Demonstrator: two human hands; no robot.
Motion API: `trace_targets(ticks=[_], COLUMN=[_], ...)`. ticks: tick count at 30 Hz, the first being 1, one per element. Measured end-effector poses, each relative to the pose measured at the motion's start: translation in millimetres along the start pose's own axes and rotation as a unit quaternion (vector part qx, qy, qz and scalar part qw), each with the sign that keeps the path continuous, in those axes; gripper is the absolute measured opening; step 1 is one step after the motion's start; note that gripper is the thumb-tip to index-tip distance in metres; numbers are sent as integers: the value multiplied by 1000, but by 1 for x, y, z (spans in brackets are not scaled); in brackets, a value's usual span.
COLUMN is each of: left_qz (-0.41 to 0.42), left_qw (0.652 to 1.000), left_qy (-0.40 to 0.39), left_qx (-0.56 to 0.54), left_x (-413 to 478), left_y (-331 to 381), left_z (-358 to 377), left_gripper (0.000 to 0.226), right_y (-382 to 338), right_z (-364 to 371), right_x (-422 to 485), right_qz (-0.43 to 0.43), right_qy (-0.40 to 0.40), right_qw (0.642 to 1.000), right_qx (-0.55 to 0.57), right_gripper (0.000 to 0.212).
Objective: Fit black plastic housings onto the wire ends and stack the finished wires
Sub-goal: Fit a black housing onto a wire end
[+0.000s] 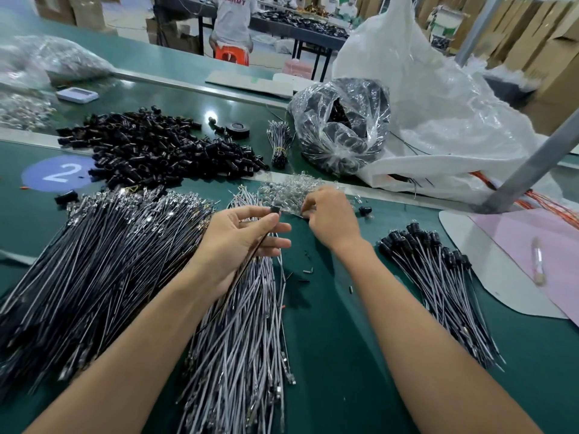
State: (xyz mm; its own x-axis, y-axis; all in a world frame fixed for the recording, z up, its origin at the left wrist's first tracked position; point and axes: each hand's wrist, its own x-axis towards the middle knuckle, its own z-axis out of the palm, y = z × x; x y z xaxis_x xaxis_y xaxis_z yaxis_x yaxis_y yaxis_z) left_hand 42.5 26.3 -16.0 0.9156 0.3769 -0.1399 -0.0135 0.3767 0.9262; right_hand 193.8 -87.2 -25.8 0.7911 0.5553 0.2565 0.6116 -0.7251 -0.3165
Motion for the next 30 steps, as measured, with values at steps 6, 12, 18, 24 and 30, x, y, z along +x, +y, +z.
trace_targets(ticks=[6, 12, 18, 24, 30], left_qz=[13, 36, 50, 56, 62], left_qw=[999, 995, 992, 993, 992], left_qy=[-14, -29, -35, -33, -36], left_qx=[36, 88, 107, 97, 107], left_x=[-2, -3, -2, -1, 0], left_y=[-1, -3, -7, -9, -11], left_z=[3, 5, 5, 5, 3], left_gripper=[24, 18, 10, 11, 4], right_y=[6, -2, -14, -17, -13], right_z=[-3, -17, -31, -31, -33], right_x=[-3, -33, -60, -62, -64], right_qz=[-12, 32, -18, -38, -82], right_qy=[-13, 53, -3, 12, 12], right_qw=[1000, 955, 906, 923, 929], right_qx=[12, 290, 423, 383, 361], right_gripper=[26, 24, 28, 25, 38])
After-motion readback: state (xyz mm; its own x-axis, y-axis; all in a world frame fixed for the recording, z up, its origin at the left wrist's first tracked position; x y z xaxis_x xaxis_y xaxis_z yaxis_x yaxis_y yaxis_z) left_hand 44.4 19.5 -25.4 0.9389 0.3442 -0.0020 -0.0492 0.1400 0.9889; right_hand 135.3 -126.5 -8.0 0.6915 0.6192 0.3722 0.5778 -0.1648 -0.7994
